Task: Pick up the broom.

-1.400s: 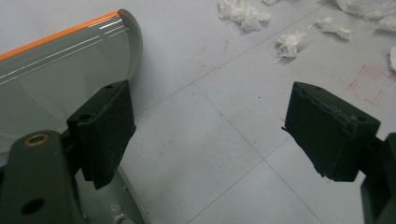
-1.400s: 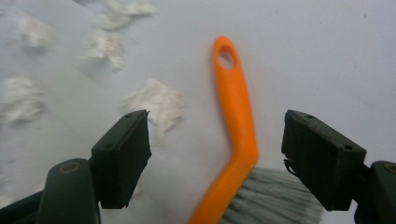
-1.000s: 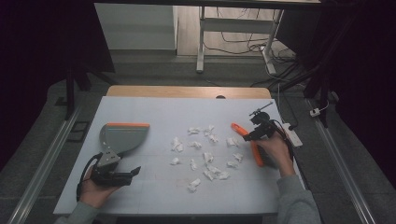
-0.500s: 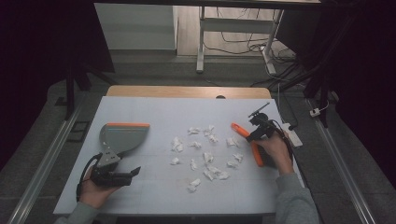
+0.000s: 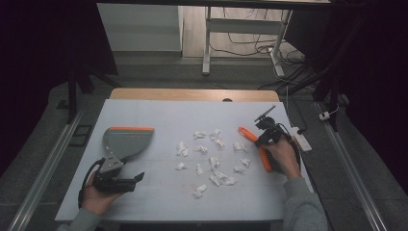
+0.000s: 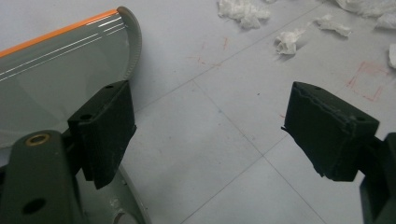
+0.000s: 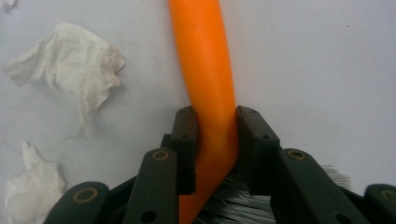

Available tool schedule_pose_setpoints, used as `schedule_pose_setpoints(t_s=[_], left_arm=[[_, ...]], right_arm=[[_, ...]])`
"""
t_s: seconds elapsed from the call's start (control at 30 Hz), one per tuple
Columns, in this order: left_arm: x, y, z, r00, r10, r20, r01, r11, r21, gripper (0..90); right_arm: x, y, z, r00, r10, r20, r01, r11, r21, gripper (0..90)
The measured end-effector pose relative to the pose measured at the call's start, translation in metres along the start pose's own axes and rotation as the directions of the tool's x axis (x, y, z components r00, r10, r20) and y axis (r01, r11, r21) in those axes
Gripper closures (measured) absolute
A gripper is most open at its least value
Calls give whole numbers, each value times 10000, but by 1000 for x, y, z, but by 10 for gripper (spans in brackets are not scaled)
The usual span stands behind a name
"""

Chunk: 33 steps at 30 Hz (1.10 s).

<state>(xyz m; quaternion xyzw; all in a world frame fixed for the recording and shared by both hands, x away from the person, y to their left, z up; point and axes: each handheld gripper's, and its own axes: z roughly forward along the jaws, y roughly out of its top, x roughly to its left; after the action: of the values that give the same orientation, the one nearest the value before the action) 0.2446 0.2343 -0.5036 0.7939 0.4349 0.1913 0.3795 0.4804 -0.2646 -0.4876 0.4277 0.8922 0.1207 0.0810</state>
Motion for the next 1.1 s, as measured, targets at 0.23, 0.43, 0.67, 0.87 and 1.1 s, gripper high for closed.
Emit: schedule_pose_setpoints(t_s=[0.23, 0.43, 0.67, 0.87, 1.1], left_arm=[[2, -1, -1, 10000, -38, -24, 38, 10000, -53, 178], [2, 0, -1, 10000, -40, -44, 40, 10000, -70, 178], [1, 0, -1, 10000, -27, -47, 27, 10000, -84, 178], [1, 1, 0, 10000, 5, -35, -5, 10000, -68, 178], [-1, 3, 0, 10000, 34, 12, -34, 9999, -143, 178]], right_arm=[[-4, -6, -18, 9995, 279, -118, -285, 9983, -514, 703], [-9, -12, -40, 9974, 529, -479, -592, 9881, -1419, 704], [-9, -19, -66, 9931, 532, -1048, -779, 9657, -2476, 704], [-7, -21, -76, 9882, 619, -1399, -1017, 9489, -2987, 704], [2, -18, -88, 9747, 908, -2045, -1625, 9153, -3685, 704]])
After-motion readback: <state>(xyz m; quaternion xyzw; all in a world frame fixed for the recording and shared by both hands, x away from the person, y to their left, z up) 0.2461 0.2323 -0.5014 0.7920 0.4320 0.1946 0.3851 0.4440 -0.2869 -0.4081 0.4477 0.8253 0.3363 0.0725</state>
